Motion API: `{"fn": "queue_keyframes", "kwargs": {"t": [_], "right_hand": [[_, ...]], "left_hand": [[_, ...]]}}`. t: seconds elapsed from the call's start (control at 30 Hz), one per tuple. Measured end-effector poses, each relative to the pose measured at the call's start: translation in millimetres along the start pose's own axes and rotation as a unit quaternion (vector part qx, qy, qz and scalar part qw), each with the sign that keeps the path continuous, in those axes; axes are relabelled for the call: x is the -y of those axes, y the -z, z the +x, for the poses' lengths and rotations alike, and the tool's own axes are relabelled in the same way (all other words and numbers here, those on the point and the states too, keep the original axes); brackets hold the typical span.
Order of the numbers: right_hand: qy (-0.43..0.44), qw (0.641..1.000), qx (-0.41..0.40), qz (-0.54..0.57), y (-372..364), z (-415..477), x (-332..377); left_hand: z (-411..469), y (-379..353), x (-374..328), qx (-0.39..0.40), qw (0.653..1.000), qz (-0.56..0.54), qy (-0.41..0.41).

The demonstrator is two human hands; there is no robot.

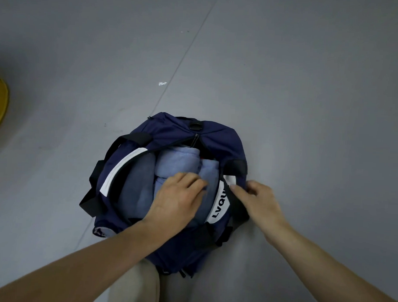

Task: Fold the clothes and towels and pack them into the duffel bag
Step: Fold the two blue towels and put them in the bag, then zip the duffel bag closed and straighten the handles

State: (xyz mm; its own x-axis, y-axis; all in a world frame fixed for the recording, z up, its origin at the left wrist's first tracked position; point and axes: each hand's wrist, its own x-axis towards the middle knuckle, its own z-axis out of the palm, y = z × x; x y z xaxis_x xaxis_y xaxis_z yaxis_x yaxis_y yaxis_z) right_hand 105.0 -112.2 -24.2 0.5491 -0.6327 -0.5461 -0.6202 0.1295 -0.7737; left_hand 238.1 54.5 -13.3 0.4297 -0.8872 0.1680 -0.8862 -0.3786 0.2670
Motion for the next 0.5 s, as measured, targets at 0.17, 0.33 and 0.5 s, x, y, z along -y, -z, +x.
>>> {"fn": "queue_keyframes", "kwargs": {"t": [0.17,0.33,0.5], "right_hand": [[-0.026,0.996,-0.015,0.082,0.8,-15.8,-14.6],[-0.033,0.989,-0.043,0.137,39.4,-20.0,-4.6],[-0.044,0.981,-0.029,0.185,126.1,-20.9,-6.2]], "left_hand": [[-35.5,9.3,16.3,0.142,0.972,0.105,0.153],[-16.6,1.2,-3.6,0.273,0.938,0.091,0.192],[39.3,2.2,-60.9,0.336,0.929,0.096,0.119]]}}
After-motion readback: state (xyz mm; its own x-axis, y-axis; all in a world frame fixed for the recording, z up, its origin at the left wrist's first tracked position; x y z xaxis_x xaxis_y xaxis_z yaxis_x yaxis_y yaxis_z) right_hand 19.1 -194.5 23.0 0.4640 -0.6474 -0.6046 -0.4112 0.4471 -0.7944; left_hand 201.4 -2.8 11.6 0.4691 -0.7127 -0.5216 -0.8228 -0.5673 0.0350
